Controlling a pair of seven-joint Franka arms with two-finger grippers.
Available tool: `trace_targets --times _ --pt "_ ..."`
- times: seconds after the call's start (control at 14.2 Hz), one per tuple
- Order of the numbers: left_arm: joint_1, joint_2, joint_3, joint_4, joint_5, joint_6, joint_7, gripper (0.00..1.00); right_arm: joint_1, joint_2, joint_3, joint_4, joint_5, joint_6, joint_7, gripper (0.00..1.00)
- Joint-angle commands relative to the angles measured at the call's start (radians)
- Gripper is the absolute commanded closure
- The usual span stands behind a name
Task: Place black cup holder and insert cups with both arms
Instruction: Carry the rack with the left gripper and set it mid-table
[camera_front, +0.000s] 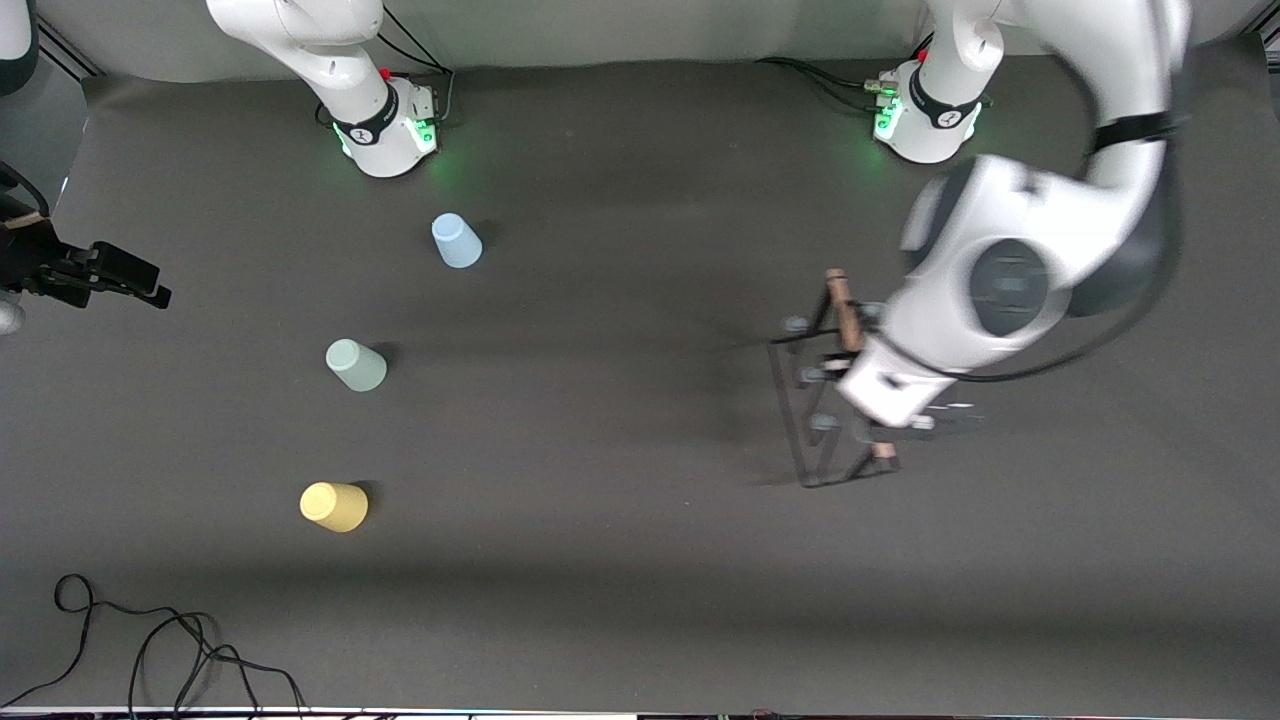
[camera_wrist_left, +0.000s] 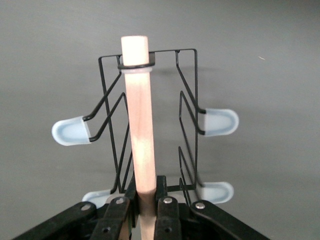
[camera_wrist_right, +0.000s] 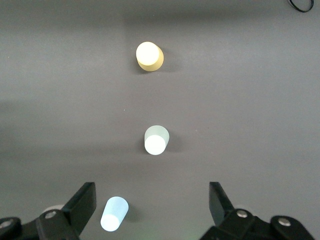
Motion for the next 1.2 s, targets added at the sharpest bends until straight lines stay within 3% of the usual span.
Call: trace_targets --times 0.0,0.42,0.84,0.91,1.13 --pt "-0.127 0.106 0.024 0.129 -0.01 0.026 -0.119 1.0 -0.01 0.009 0.003 0.02 0.02 -0.003 0.001 0.0" --pt "-0.335 0.281 0.0 0.258 -0.013 0.171 -0.361 1.0 -0.008 0.009 0.003 0.02 0.02 -0.002 0.001 0.0" --pt "-0.374 0.309 -0.057 0.283 -0.009 0.174 -0.363 1.0 -0.004 0.01 0.003 0.019 0.02 0.001 0.001 0.0" --pt "-0.38 0.309 -0.057 0.28 0.0 0.174 -0.348 0.01 0.001 0.009 0.005 0.013 0.02 0.0 0.002 0.0" --pt "-0.385 0.307 -0.054 0.281 0.019 0.171 -0.308 0.0 0.016 -0.036 0.008 -0.076 0.022 -0.002 -0.001 0.0"
